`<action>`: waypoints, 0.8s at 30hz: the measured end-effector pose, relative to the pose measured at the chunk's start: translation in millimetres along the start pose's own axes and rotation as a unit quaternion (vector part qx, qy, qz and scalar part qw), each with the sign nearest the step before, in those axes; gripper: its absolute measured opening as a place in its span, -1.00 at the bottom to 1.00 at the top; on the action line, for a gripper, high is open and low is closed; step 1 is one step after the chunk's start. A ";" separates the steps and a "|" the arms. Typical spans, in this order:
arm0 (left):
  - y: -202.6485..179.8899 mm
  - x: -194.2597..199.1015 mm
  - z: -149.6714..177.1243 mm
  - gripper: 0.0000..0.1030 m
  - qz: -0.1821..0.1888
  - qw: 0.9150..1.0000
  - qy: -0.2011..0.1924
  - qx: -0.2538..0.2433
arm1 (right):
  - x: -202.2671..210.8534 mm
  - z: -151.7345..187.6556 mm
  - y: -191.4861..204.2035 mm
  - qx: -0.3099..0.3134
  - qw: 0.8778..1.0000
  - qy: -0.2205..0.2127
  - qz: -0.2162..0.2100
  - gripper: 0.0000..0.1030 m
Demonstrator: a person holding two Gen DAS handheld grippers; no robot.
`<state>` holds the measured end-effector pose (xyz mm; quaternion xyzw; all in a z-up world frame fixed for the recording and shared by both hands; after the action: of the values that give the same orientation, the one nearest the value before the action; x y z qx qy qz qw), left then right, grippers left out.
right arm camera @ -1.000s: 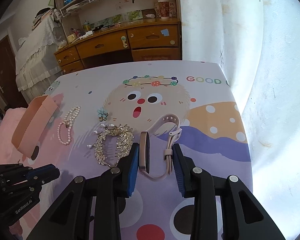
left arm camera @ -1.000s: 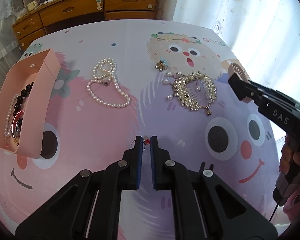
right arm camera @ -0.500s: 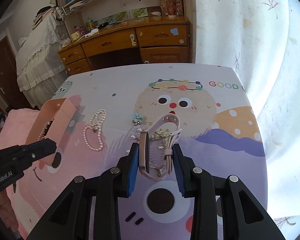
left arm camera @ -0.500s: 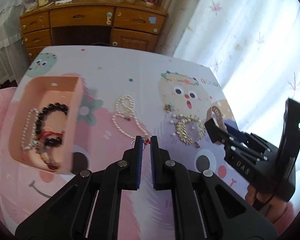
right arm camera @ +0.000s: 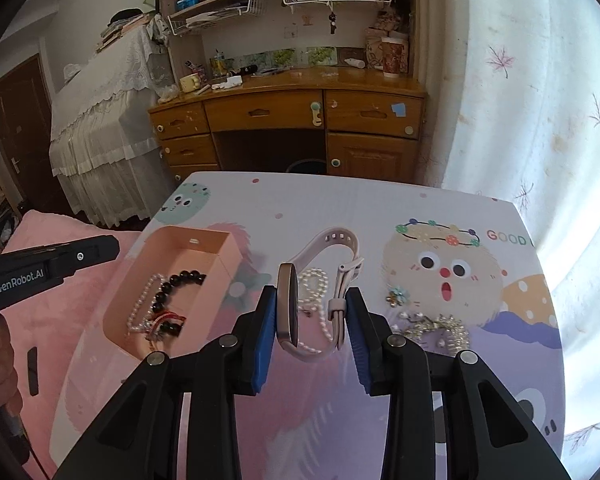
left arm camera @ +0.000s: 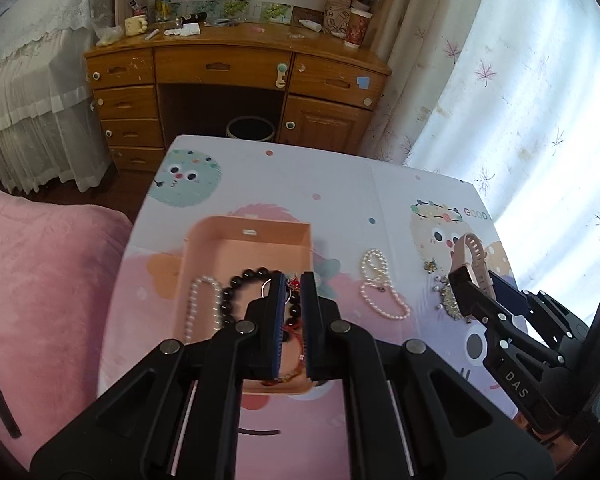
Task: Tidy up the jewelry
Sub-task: 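Carry the ring and watch into the pink box and open both tools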
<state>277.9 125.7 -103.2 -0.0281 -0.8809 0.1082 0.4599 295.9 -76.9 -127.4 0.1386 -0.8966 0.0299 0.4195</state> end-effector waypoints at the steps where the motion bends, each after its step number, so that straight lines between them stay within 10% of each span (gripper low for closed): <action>1: 6.3 2.8 -1.7 -0.90 -0.001 1.000 -0.001 -0.004 | -0.4 -3.0 9.5 0.001 1.000 -0.001 -0.005 -0.34; 17: 55.3 4.2 -1.7 -0.90 0.029 0.999 0.003 -0.044 | 5.9 -9.0 149.4 0.019 0.997 -0.013 -0.068 -0.27; 24: 63.8 -3.4 0.3 -0.87 0.047 0.997 0.019 -0.060 | 8.6 3.7 182.3 0.022 0.998 -0.014 -0.049 0.22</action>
<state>276.4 187.3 -119.9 -0.0990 -0.8745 0.0756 0.4687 238.0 95.5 -111.8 0.1926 -0.8938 0.0272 0.4042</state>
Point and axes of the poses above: each gripper's, at about its wrist camera, not at the fingertips, and x roughly against the way its jaws point, y to its left, z to its underside, the point moved 2 cm from there along -x, roughly the way its jaws point, and after that the axes turned 4 degrees about y, right-handed, at the moved point
